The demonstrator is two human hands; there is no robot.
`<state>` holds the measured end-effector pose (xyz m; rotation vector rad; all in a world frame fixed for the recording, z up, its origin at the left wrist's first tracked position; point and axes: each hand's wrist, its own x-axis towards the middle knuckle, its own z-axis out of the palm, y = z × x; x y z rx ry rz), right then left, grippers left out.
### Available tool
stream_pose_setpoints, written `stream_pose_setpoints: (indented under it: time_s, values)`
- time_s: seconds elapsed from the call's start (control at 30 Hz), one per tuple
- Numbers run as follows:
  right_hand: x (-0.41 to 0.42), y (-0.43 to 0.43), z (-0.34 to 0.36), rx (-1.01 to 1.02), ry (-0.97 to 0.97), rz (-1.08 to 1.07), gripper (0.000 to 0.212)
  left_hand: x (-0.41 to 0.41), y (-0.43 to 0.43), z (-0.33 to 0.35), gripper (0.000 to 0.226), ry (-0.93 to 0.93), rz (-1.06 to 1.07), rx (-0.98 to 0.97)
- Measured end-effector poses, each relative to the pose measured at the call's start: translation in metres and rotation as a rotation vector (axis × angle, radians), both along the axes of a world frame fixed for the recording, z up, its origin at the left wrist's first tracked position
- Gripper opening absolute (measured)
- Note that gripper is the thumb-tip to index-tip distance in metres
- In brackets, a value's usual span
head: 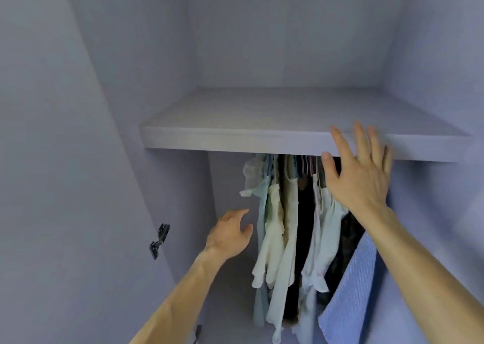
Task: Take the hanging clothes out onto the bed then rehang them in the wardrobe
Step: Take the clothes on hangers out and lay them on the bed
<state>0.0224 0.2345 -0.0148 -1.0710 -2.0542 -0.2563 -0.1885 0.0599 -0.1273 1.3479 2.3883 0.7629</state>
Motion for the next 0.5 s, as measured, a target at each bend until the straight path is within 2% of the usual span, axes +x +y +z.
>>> stream_pose_setpoints:
  time_s: [0.07, 0.17, 0.4, 0.5]
  values:
    - [-0.012, 0.031, 0.005, 0.013, -0.010, -0.061, 0.053, -0.010, 0.031, 0.004, 0.055, -0.073, -0.024, 0.007]
    - [-0.021, 0.062, -0.006, 0.169, -0.016, -0.112, 0.048, -0.021, 0.077, 0.005, 0.058, -0.214, -0.011, 0.030]
    - [-0.039, 0.100, -0.024, 0.452, 0.155, -0.117, 0.042, -0.036, 0.162, -0.019, 0.065, -0.402, 0.162, 0.053]
    - [-0.041, 0.106, -0.027, 0.524, 0.177, -0.104, 0.041, -0.033, 0.184, -0.023, 0.060, -0.467, 0.268, 0.129]
